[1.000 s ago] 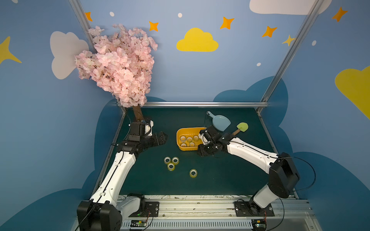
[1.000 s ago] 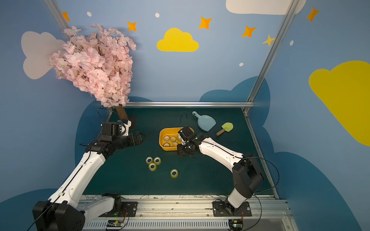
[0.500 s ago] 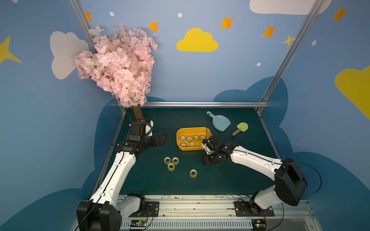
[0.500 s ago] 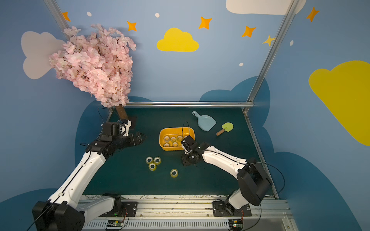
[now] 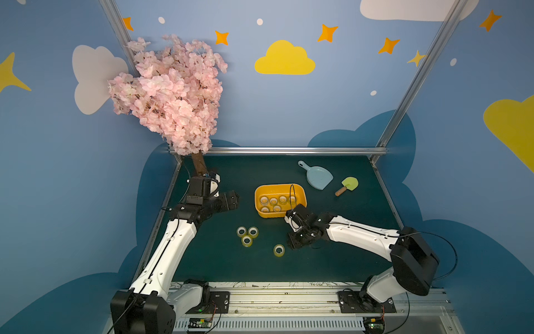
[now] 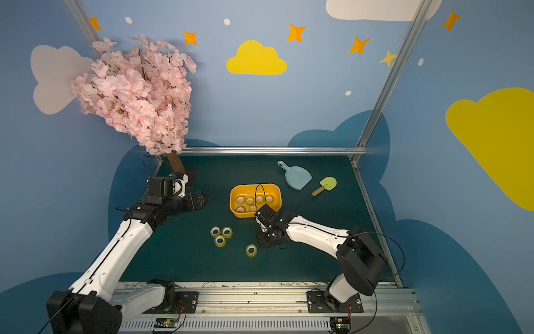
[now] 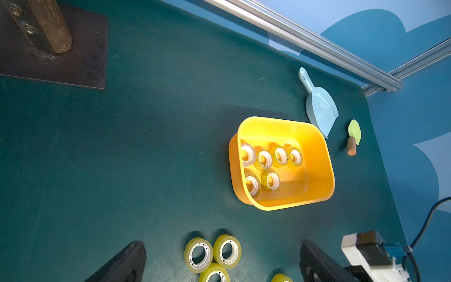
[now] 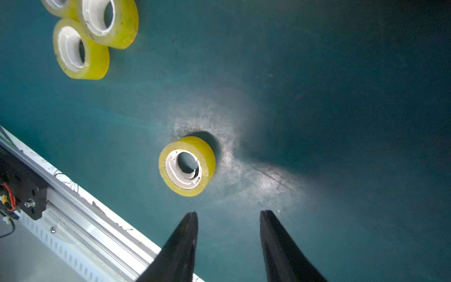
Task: Put the transparent tape into the storage box
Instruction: Pick up the tape at the center of the board.
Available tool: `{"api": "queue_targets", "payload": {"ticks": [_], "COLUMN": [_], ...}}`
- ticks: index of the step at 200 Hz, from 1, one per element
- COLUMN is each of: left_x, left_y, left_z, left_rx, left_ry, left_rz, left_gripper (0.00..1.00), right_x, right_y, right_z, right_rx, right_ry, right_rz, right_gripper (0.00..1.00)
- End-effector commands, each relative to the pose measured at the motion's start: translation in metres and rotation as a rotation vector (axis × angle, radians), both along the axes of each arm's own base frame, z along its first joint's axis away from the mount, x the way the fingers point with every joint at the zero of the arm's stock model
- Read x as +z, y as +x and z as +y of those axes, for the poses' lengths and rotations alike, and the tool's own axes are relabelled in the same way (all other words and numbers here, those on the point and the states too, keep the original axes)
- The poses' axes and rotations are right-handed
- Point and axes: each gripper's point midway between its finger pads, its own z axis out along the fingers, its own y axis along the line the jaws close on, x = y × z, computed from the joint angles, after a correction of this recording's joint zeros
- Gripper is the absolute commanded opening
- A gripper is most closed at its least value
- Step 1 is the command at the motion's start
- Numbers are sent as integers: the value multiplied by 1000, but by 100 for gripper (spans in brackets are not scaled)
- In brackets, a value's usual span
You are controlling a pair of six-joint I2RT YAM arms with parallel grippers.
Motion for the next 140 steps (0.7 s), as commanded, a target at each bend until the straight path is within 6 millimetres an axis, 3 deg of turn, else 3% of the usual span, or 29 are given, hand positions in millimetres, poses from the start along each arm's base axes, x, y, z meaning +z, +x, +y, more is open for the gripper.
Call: {"api": "queue_targets", "payload": {"ticks": [1, 78, 140], "left_x": [1, 2, -7], "left_y": [-3, -4, 0], "left_z": [4, 4, 6], "left_rx": [4, 5, 9], "left_ry": [26, 29, 45], "left_rz": [-9, -12, 7], "left_gripper": [100, 100, 100], "right_x": [-6, -34, -52], "right_y": [-1, -4, -2], "right_z": [15, 31, 15], "right_rx": [12, 37, -1], "right_ry": [2, -91, -218], "right_rz": [15, 33, 25], "right_gripper": [48, 48, 45]}}
